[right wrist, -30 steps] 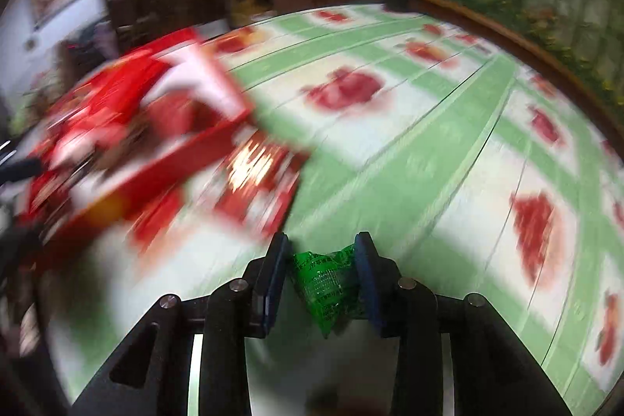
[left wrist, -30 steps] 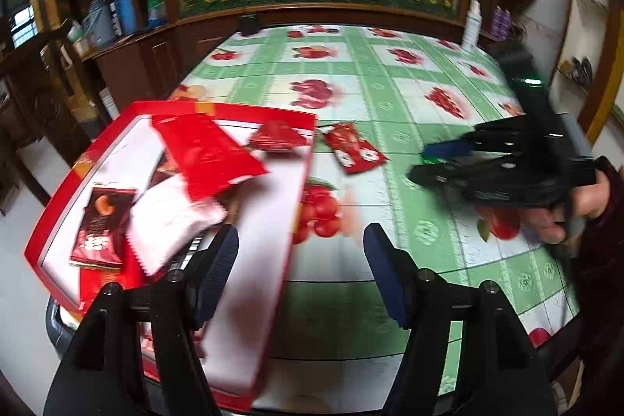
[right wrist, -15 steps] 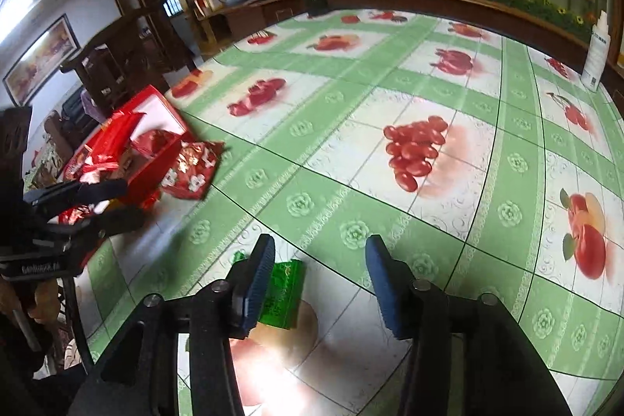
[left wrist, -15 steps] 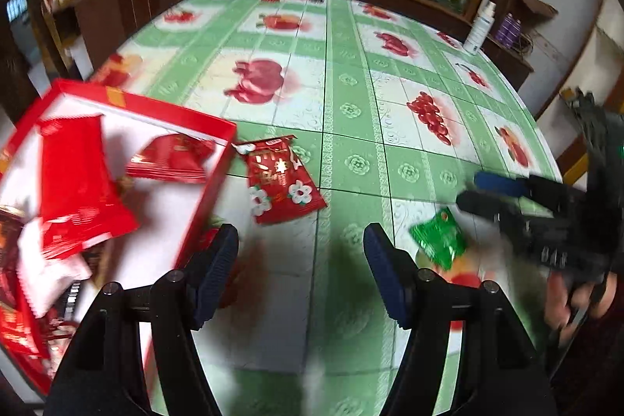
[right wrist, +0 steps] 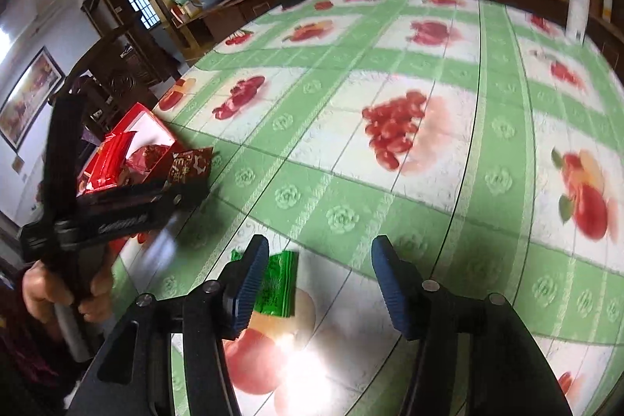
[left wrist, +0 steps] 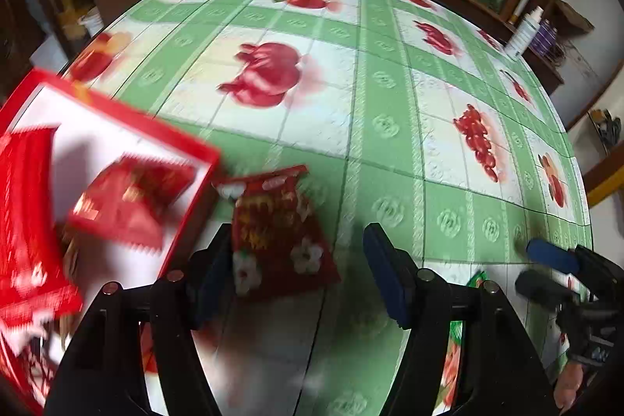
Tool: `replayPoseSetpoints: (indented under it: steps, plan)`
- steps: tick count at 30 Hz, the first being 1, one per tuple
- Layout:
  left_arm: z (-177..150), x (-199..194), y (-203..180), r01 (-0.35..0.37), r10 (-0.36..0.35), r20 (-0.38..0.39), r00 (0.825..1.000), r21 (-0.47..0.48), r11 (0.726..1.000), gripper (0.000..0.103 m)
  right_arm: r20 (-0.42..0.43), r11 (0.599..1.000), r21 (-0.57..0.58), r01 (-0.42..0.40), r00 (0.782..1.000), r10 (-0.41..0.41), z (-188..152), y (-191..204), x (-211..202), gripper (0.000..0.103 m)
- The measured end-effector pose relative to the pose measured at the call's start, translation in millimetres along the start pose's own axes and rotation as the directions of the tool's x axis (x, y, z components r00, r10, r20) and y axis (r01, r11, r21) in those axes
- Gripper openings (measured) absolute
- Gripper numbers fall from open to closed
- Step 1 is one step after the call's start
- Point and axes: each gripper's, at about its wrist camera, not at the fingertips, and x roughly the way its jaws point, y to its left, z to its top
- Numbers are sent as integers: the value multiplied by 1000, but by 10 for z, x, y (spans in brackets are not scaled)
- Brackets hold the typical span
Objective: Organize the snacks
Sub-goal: 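Grasp the red flower-print packet with the left gripper while the right holds the green packet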
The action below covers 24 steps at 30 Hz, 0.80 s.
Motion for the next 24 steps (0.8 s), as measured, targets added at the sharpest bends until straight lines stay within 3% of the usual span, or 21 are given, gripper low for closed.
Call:
replayPoseSetpoints:
  steps: [2,3,5,8,14,22,24]
  plan:
    - [37,30,-74,-9,9,5,1000,38,999,58,-7,1000,2,-10,1000,10,-4,14,-13,58]
    - [41,38,-122,-12,11,10,1000,62,998,46,-5,1000,-4,-12,1000,12,-7,35,-26,59]
    - [30,38,-241,12,-14,15,1000,119,993,32,-6,1000,-24,-17,1000,17,-27,89,-36,64]
    - [-22,18,-352,37,-40,17,999,163,986,24,-19,997,-76,-19,1000,18,-67,215,-24,65]
    - [-37,-8,-251,81,-85,24,996,132,988,14,-48,989,-149,2,999,-9,-130,402,83,70]
    - [-183,-108,-135,95,-99,27,995,121,988,13,-43,964,-244,109,992,-123,-219,605,344,72]
    - [-229,-135,-113,103,-107,25,994,122,987,13,-17,955,-264,134,989,-144,-231,632,357,67]
